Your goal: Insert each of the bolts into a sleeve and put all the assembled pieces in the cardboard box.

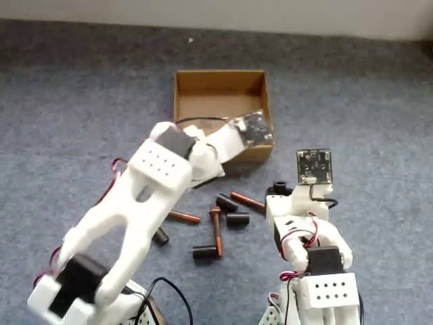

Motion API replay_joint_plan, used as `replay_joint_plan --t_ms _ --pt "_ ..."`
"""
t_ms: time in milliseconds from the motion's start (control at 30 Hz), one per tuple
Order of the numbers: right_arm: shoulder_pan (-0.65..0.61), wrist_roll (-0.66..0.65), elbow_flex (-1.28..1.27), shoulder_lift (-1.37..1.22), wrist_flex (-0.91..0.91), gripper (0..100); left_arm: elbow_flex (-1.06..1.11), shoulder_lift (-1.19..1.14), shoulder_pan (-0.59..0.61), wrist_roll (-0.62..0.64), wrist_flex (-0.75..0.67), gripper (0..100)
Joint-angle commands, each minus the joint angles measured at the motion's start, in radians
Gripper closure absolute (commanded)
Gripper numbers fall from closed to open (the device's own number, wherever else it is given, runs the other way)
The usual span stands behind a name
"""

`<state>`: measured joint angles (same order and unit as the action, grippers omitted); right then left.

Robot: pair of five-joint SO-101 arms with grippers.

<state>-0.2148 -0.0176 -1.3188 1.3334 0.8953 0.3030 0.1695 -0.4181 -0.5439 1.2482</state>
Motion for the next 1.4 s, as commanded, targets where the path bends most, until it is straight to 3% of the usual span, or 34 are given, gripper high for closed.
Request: replay_joint_plan --t_ms 0,500,833,1067,1367 --pt "-0.059 0.009 0.018 0.022 -0.015 99.3 0.150 0.308 0.002 0.118 -0.061 100" --pt "-0.171 0.011 0.019 0.024 -0.015 99.3 0.650 1.056 0.185 0.396 -0.253 100" --pt "-0.226 0.011 0.012 0.173 -0.015 99.3 0.888 1.429 0.200 0.523 -0.353 100" --pt "-0.300 0.005 -0.133 0.513 -0.019 99.3 0.975 1.621 0.200 0.598 -0.361 100" --pt "-0.308 0.009 -0.196 0.506 -0.021 99.3 1.078 1.659 0.205 0.621 -0.359 100"
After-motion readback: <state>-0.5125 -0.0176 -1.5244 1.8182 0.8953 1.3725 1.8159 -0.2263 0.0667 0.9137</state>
